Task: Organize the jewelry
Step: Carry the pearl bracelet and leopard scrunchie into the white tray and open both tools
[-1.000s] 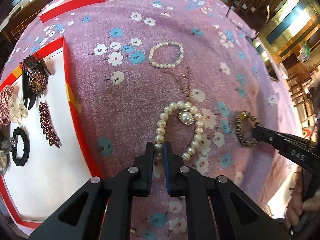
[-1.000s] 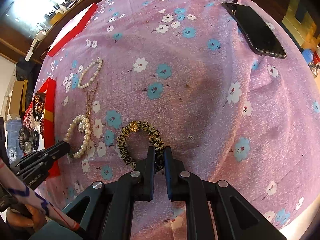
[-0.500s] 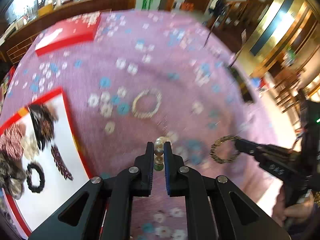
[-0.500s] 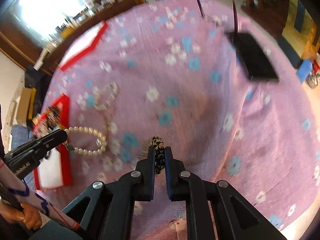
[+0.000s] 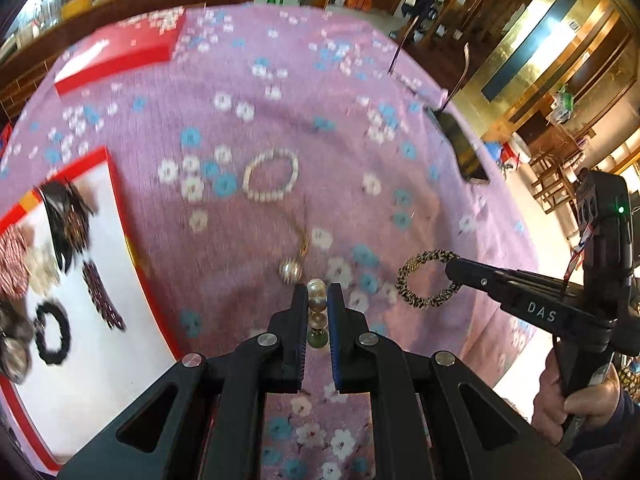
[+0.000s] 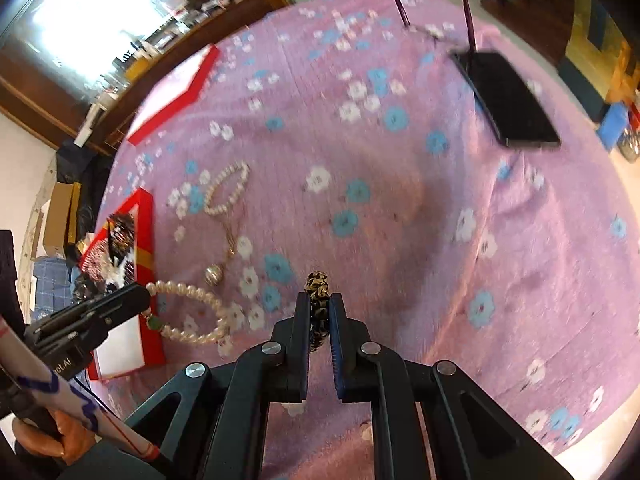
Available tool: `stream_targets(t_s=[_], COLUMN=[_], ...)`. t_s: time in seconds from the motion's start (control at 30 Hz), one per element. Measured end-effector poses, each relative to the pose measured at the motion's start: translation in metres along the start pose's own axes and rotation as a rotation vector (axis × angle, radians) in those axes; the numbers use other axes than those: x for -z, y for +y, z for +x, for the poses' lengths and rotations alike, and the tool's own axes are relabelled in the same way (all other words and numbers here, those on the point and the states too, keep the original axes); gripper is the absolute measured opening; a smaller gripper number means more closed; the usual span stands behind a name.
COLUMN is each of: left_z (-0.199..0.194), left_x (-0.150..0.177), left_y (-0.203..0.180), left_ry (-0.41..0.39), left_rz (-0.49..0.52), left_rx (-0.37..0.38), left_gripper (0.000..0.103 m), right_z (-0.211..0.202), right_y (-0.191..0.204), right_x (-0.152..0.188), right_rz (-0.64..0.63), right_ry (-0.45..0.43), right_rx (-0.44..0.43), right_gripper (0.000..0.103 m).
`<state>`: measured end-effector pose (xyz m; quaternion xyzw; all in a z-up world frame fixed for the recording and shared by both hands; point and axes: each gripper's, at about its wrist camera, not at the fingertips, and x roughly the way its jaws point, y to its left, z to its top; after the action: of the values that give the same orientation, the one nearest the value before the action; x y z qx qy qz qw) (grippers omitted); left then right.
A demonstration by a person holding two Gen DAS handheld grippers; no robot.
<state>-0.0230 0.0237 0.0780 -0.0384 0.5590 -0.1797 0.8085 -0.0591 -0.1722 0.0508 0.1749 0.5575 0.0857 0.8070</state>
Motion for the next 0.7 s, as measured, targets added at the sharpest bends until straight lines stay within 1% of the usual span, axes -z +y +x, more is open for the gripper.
stream_targets(t_s=[0.33, 0.43, 0.7], left_z=[0.023, 0.025, 0.023], left_x=[0.021, 0.024, 0.027], left_y=[0.006, 0.009, 0.010], left_ry=[0.037, 0.040, 0.034], left_rz=[0.035, 0.035, 0.049], left_rx=[-0.090, -0.101, -0.120], left_gripper=[0.009, 0.009, 0.009], right_z=[0.014, 0.017, 0.017], right_y=[0.002, 0.003, 0.009], right_x=[0.013, 0.014, 0.015], right_rz=[-0.003, -0.004, -0.025], right_ry=[0.046, 0.057, 0.053], right_rx=[0.038, 0.047, 0.055], right_gripper=[0.009, 0.009, 0.009])
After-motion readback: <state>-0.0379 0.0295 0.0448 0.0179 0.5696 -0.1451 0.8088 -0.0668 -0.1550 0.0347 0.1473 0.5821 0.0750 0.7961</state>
